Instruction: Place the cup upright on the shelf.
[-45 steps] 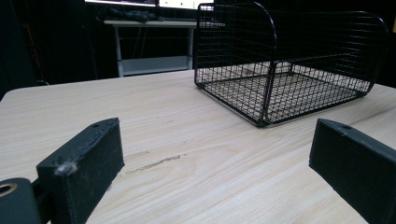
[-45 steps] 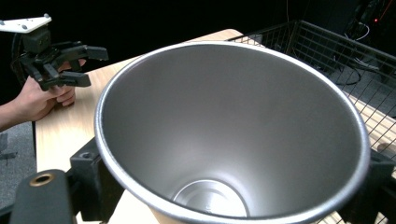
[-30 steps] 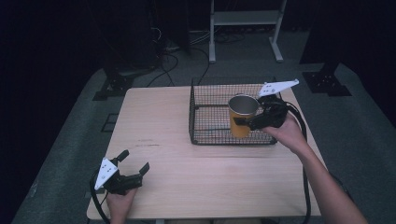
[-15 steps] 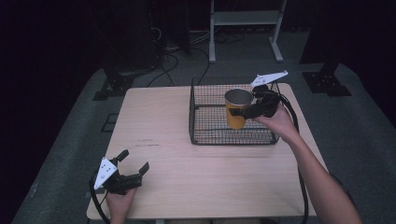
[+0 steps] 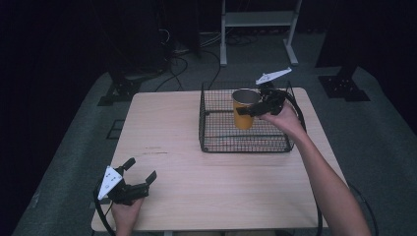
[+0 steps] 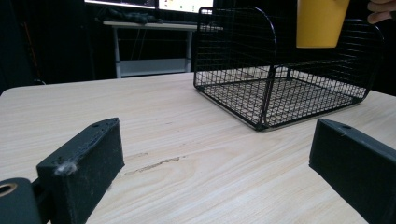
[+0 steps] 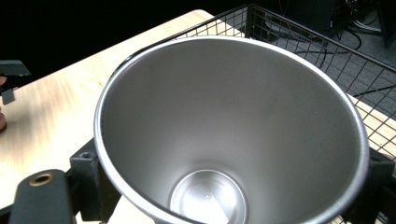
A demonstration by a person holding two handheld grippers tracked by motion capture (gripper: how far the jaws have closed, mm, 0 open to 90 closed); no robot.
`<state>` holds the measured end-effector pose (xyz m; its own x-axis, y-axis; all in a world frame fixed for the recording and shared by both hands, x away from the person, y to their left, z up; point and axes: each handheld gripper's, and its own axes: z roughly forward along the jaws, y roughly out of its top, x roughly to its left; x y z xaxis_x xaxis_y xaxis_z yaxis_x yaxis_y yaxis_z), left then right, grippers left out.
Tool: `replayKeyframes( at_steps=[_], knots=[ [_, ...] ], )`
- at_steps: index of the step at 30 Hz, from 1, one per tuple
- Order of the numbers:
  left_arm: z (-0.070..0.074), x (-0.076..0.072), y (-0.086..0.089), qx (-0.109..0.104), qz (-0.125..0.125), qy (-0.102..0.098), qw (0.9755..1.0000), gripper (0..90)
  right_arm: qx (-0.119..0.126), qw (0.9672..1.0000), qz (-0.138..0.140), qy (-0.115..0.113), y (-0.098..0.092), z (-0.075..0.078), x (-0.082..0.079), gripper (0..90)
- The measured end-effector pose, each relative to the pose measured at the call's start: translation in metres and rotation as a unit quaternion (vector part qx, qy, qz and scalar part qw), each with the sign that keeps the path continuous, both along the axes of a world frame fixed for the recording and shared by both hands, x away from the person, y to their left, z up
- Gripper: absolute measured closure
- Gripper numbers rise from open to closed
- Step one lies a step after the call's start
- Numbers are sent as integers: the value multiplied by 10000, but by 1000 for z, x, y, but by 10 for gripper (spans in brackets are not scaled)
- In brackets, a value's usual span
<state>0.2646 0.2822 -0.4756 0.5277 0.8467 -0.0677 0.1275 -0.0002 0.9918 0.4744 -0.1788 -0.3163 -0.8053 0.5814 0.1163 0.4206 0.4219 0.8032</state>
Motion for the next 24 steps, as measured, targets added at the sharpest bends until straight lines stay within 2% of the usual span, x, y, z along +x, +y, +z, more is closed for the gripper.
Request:
replayKeyframes(
  at_steps=[3, 10, 12, 16, 22, 24],
  knots=[
    [0, 0, 0, -21, -4, -2, 10000, 23, -20, 10000, -4, -46, 2, 0, 4, 131],
    [0, 0, 1, -27, 0, -3, 10000, 24, -75, 10000, -26, 51, 6, -1, 18, 130],
    [0, 0, 1, -28, -2, -5, 10000, 24, -40, 10000, -48, 31, 7, -1, 21, 130],
    [0, 0, 1, -26, 0, -7, 10000, 23, 27, 9999, -7, 144, 10, -1, 27, 130],
    [0, 0, 1, -24, -2, -13, 10000, 23, -40, 9999, 21, 142, 13, -2, 35, 130],
    [0, 0, 1, -25, -4, -11, 10000, 23, 5, 10000, 25, 47, 15, -4, 38, 130]
  ],
)
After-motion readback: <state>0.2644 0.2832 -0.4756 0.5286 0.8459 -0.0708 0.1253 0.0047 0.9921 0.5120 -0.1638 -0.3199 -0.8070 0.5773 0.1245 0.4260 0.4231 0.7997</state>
